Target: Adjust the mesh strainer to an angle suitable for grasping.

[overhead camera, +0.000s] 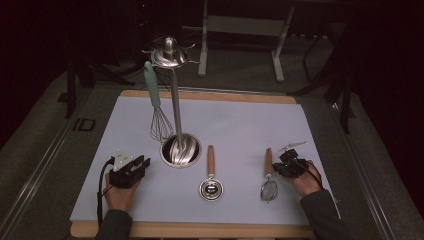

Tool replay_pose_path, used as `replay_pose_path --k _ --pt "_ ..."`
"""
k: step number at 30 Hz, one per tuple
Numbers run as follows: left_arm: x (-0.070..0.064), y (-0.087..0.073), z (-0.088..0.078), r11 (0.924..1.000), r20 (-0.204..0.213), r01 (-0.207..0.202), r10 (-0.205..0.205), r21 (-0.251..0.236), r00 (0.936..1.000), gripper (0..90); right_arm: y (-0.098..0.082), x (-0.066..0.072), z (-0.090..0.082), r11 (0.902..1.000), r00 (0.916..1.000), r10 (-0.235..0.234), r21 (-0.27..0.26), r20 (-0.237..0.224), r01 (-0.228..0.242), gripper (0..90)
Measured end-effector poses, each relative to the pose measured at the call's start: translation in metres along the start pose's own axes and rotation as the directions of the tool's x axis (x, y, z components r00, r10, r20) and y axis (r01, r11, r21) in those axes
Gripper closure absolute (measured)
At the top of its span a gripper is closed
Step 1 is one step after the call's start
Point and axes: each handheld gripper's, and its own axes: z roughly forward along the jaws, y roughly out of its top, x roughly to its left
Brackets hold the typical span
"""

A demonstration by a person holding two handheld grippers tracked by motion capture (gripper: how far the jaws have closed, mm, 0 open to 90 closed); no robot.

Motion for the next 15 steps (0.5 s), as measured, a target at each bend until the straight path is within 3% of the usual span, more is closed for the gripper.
replay_pose_path --k 7,11,15 --pt "0.0 0.0 0.0 0.9999 0.003 0.01 -0.01 -0.007 1.0 69.2 0.013 0.007 0.005 1.0 0.9998 -0.009 -0.003 -0.018 0.009 81.7" --pt "0.0 0.0 0.0 0.9999 0.003 0.008 -0.008 -0.006 1.0 69.2 0.015 0.005 0.002 0.9979 0.9956 0.057 -0.026 -0.074 -0.059 77.8" --pt "0.0 0.0 0.0 0.9999 0.002 0.009 -0.009 -0.006 1.0 69.2 0.013 0.003 -0.001 0.9951 0.9904 0.087 -0.038 -0.107 -0.092 74.6"
